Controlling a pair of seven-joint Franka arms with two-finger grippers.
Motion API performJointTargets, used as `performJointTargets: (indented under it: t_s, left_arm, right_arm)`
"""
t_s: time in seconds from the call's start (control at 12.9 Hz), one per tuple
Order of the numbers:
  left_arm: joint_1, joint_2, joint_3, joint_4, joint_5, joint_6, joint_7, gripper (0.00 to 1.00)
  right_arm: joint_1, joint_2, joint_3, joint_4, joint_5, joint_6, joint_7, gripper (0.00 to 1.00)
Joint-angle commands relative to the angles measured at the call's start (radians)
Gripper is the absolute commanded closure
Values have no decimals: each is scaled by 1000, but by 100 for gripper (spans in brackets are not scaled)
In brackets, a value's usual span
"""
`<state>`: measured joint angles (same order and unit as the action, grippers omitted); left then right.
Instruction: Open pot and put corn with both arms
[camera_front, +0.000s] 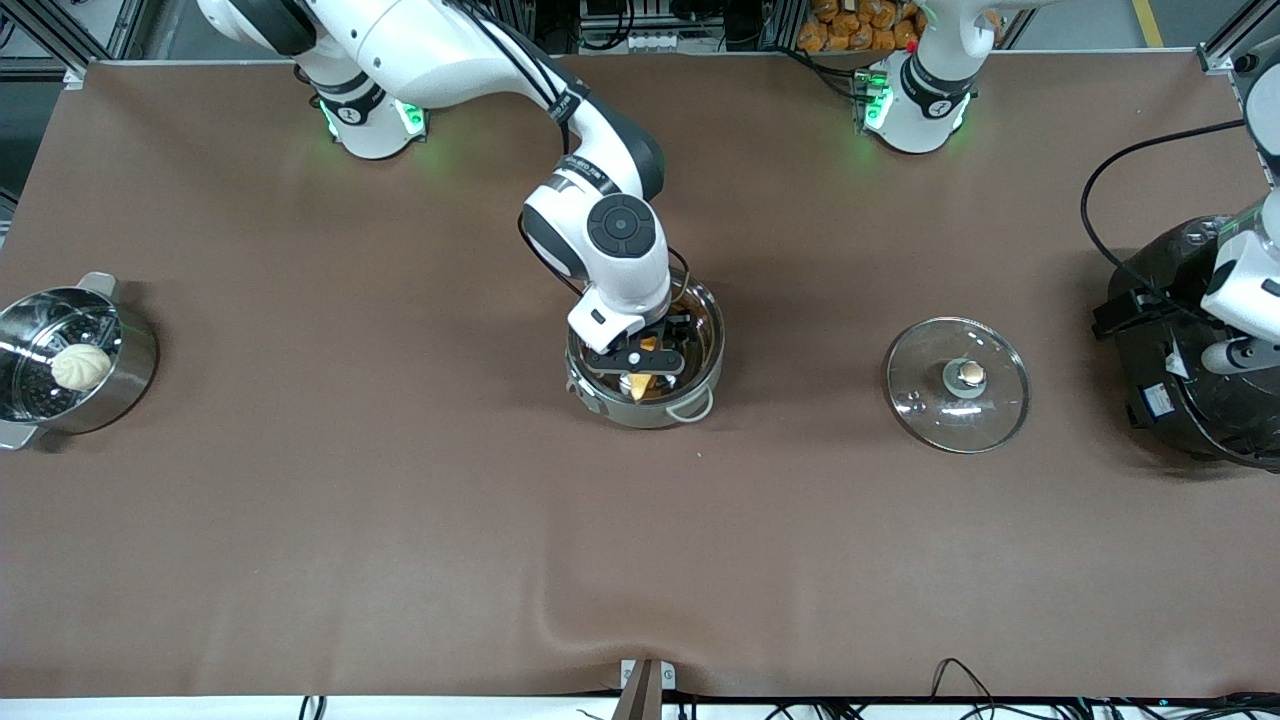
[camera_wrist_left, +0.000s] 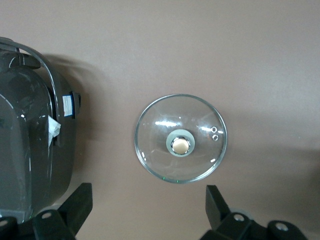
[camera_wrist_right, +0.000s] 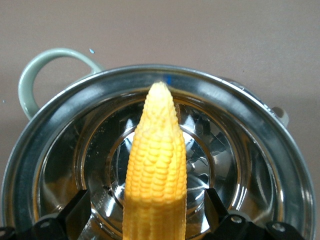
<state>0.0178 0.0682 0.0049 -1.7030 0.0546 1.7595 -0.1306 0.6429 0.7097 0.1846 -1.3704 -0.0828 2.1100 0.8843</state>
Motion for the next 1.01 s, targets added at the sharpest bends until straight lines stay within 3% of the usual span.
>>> performJointTargets:
  t_s: [0.0, 0.08, 0.31, 0.46, 0.77, 0.93]
  left_arm:
    - [-2, -7, -6, 75, 5, -87, 28, 0]
    - [-2, -7, -16, 107, 5, -121, 29, 0]
    - [-1, -39, -48, 123, 5, -166, 32, 0]
    - [4, -47, -49, 137, 4, -172, 42, 0]
    - [-9, -61, -51, 167, -1, -199, 84, 0]
    - [-24, -77, -43, 161, -4, -219, 85, 0]
  right_arm:
    - [-29, -65, -10, -7, 1, -27, -4, 0]
    - [-46, -109, -10, -7, 15, -57, -2, 0]
    - [-158, -252, -10, -6, 165, -220, -8, 0]
    - [-213, -364, -14, -16, 167, -336, -98, 0]
    - [-434, -551, -25, -19, 170, -569, -351, 0]
    - [-521, -620, -62, -38, 163, -628, -506, 0]
